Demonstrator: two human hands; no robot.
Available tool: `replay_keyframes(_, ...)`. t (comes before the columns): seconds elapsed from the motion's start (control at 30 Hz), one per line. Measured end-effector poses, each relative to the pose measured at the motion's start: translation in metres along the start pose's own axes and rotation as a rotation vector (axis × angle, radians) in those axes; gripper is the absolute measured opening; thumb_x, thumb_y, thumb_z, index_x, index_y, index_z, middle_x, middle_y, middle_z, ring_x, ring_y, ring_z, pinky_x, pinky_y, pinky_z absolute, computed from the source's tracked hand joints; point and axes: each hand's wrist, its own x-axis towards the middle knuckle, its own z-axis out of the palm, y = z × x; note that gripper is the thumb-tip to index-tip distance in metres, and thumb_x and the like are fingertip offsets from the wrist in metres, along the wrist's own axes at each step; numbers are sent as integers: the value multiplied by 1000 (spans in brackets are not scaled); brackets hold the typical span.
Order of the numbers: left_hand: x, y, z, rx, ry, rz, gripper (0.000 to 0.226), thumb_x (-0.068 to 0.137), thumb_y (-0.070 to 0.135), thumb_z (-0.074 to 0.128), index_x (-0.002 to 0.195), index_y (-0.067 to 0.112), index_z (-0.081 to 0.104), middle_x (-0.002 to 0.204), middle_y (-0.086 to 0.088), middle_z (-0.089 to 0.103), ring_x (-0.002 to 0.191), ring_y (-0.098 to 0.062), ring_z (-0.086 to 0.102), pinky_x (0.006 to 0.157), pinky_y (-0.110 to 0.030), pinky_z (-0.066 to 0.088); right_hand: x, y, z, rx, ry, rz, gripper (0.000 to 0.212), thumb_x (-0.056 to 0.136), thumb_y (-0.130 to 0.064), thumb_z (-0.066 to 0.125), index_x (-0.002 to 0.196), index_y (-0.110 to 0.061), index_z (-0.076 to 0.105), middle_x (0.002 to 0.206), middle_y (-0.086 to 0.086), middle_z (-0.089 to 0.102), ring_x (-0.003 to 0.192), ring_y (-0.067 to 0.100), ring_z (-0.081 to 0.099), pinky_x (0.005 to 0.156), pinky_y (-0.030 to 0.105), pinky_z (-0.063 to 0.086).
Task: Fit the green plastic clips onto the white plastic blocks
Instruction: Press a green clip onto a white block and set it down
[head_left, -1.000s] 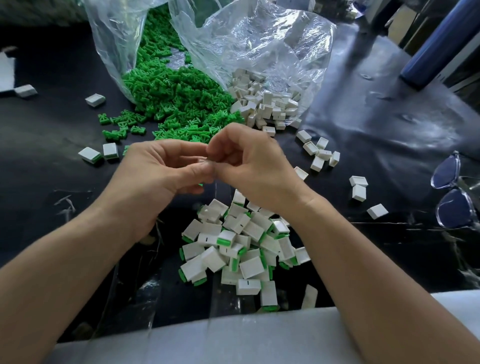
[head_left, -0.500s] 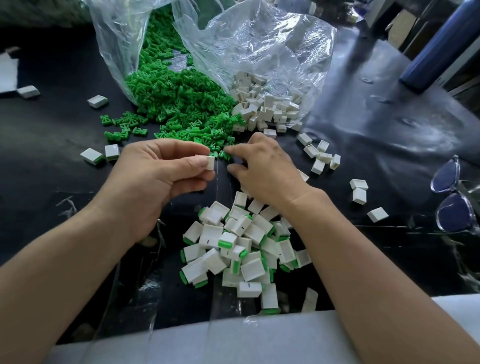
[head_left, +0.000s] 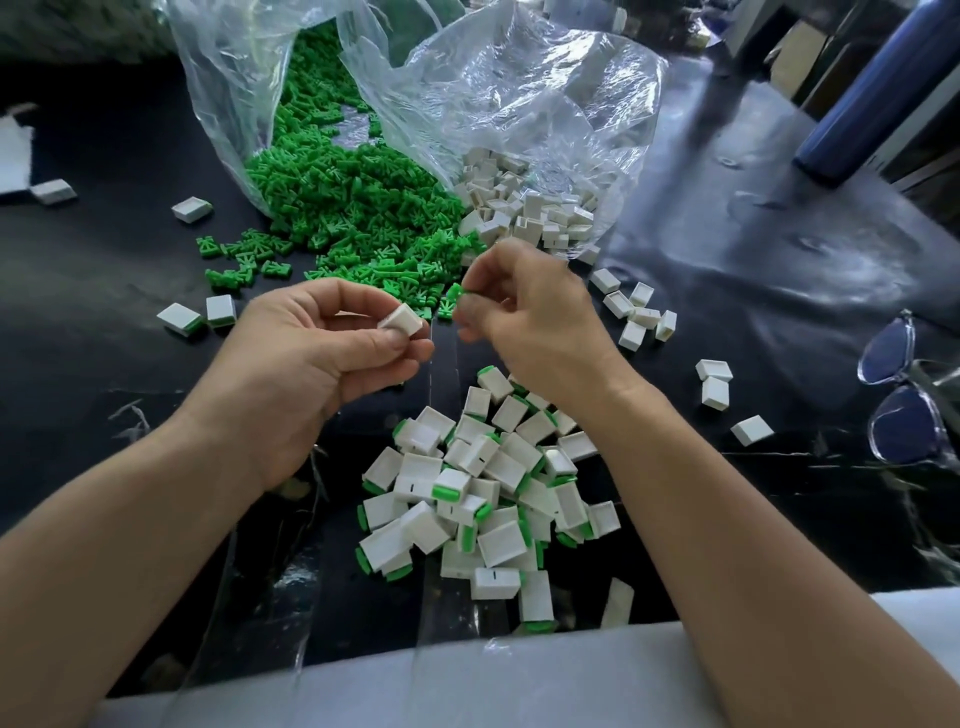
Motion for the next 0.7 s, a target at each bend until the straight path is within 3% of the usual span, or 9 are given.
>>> replay_keyframes(0.17,0,1,0,8,-5,4,16,64,1,60,80,4,58,68,-7,72,63,-16,71,54,-19,54,-9,-8,1,211,-73,-93,27,84,1,61,77,-24,57,71,-3,62,70,16,63,80,40,54)
replay_keyframes(0.27,0,1,0,19,-6,2,16,63,2,61,79,5,58,65,-6,71,62,-15,70,54,-19,55,-10,-9,1,187,-91,-106,22,85,-1,60,81,-23,59,69,-8,61,67,7,62,78,34,54)
replay_keyframes(0.57,-2,0,2,79,-1,26,23,58,9,64,79,4,60,66,-6,71,61,-14,70,52,-19,54,-11,-8,2,102,-93,-122,16,83,-2,63,84,-18,62,74,-6,62,73,15,62,79,37,53)
replay_keyframes(0.7,-3,0,1,106,3,49,21,58,12,66,78,6,60,66,-6,71,62,-14,70,53,-19,54,-10,-6,2,108,-94,-77,9,84,-7,63,93,-9,66,72,1,66,66,12,64,74,31,55)
